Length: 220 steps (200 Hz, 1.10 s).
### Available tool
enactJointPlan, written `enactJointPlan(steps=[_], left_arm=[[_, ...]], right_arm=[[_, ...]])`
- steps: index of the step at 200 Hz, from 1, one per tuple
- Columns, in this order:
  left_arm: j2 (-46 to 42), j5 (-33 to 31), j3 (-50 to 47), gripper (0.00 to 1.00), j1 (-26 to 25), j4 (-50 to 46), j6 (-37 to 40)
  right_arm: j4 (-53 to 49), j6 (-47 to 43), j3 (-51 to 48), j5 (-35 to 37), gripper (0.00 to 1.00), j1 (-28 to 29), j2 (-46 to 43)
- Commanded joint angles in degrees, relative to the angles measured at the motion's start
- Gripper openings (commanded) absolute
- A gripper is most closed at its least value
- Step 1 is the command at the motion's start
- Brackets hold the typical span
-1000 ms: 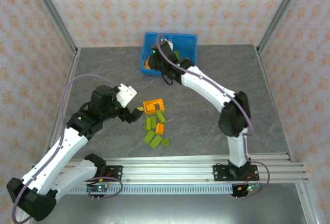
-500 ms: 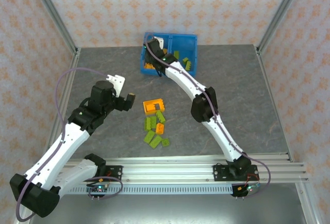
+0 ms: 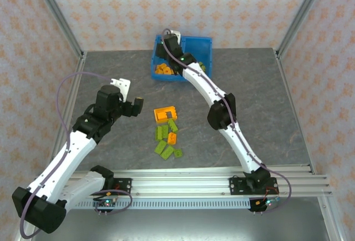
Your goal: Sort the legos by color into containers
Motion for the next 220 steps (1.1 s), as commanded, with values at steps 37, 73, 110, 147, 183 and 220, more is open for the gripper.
enactJointPlan(steps=[37, 73, 110, 147, 183, 220], left_arm=[[4.4, 3.8, 2.9, 1.0, 0.5, -0.6, -6.2], [8.1, 2.1, 10.9, 0.98, -8.9, -11.3, -21.3], [12.8, 0.6, 10.9, 0.91, -20.9, -16.3, -39.1], [22.4, 4.7, 10.7, 0.85, -29.9, -17.8, -45.6], [32.6, 4.7, 12.2, 0.82, -33.4, -16.4, -45.4], [39.9, 2.3, 11.8, 0.8, -33.7, -13.4, -43.7]], right_arm=[[-12.1, -2.3, -26.1, -9.0, 0.74, 0.2, -35.7], [-13.5, -5.0, -52.4, -11.0, 0.9, 0.2, -60.3], [-15.2, -2.5, -71.9, -12.1, 0.99, 0.2, -79.2], [-19.7, -0.1, -80.3, -8.1, 0.99, 0.2, -86.9], [-19.8, 1.2, -83.0, -6.9, 0.99, 0.2, -87.4], [-19.1, 1.9, -84.1, -5.9, 0.99, 0.2, -87.5]])
